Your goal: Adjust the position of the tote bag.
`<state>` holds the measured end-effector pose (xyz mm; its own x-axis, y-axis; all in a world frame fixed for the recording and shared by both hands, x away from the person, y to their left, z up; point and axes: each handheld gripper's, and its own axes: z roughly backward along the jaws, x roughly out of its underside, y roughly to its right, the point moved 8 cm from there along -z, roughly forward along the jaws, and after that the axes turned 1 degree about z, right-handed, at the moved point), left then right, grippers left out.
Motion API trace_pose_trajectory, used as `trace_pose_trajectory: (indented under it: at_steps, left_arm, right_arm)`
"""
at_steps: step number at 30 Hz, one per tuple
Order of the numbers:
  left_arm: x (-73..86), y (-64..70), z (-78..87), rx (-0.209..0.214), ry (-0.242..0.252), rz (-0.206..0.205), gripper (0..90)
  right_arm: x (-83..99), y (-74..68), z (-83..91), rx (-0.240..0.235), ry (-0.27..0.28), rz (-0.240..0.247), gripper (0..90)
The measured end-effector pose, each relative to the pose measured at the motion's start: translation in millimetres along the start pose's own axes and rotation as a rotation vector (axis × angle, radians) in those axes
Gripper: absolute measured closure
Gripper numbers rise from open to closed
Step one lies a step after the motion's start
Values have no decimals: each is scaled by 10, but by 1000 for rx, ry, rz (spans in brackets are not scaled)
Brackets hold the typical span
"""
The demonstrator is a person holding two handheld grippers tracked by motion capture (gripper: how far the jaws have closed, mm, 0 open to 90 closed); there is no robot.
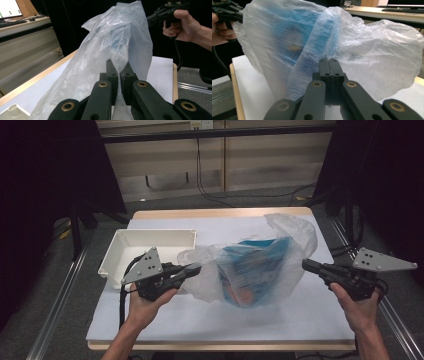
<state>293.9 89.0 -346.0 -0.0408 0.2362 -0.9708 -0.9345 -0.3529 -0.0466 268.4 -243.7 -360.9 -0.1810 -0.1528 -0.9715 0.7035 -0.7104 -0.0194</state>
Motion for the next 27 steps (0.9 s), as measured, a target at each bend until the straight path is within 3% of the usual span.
trace_pose_trajectory:
  at_steps: [12,23,27]
  left_arm:
    - [122,23,16,-4,-39,-3,889]
    - [299,34,41,-13,-90,-8,892]
    - [333,53,44,-13,-102,-15,892]
  right_arm:
    - [130,-141,78,-27,-55,18,900]
    - [415,-191,155,-15,-120,1,900]
    - [581,-222,131,-21,-168,-9,900]
